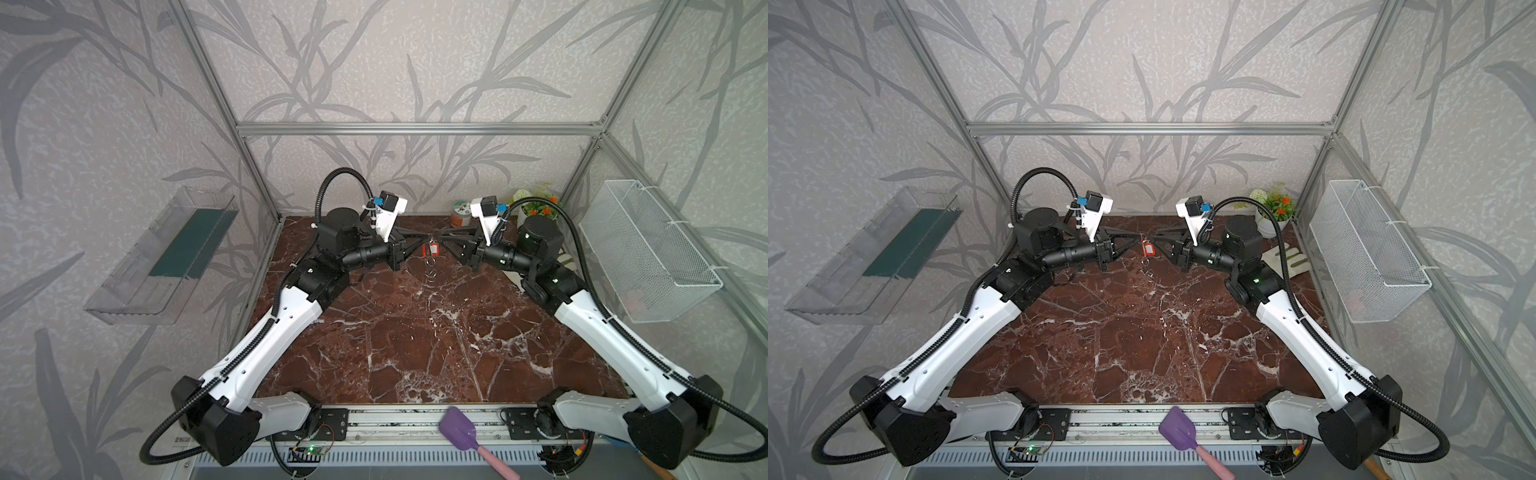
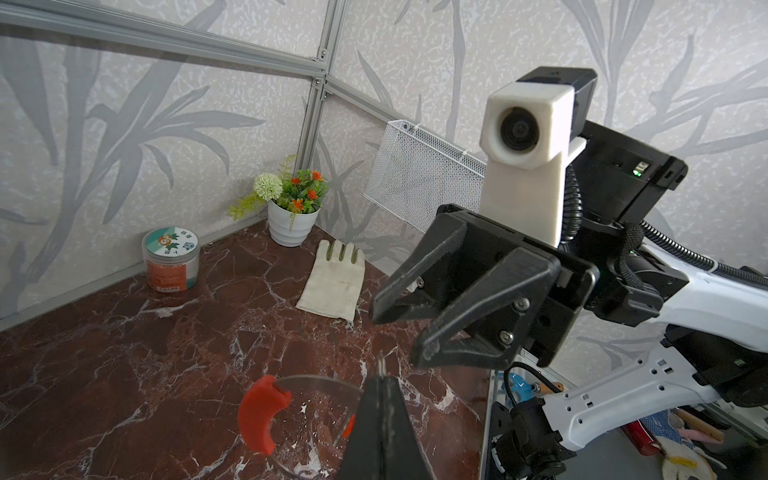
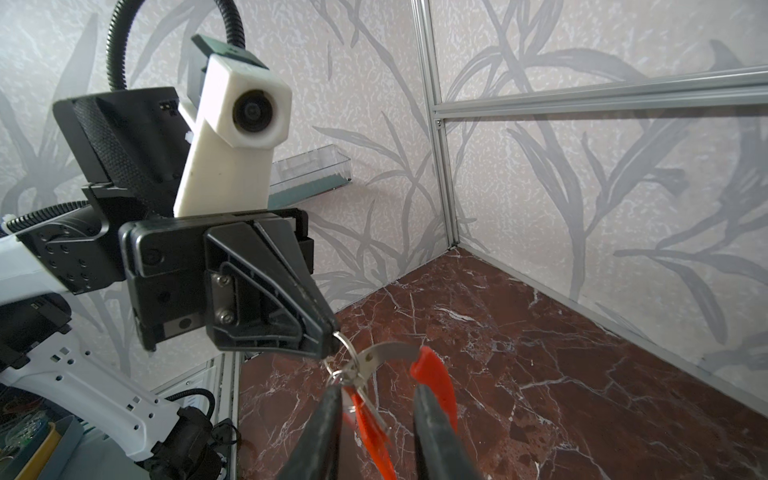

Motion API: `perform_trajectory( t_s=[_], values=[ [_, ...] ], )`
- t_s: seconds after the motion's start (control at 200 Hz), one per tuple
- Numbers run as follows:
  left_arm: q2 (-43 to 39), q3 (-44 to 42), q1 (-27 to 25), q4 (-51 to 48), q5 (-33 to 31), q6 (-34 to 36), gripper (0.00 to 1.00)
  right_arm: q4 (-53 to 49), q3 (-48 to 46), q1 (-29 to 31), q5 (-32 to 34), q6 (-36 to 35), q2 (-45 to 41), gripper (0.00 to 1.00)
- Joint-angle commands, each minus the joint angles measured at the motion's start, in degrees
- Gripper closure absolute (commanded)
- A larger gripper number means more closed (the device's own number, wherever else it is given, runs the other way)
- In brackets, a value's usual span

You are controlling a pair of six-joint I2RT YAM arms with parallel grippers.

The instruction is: Put the keys on the keyring

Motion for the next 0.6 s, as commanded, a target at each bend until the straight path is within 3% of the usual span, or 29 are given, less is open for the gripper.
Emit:
perform_trajectory(
  t_s=[0.0,0.295,0.455,0.595],
  values=[
    [-1.27,1.11,0.09,1.89,0.61,0.01,1.0,-2.12,1.48,0.17,-1.78,-1.5,-0.44,0.7],
    [-1.71,1.19,0.11,1.65,1.57,-0.54,1.0,-0.22,1.78,0.24,-5.36,0.56,1.69,0.7],
    [-2.02,1.19,0.15,1.61,1.56,-0.67,1.0,-0.59,1.62,0.25,-6.37,1.07,2.25,0.77],
    [-1.99,1.21,0.14,1.82,1.78,-0.96,1.0,-0.51,1.18,0.18,-6.06,0.87,1.79,0.91]
  ],
)
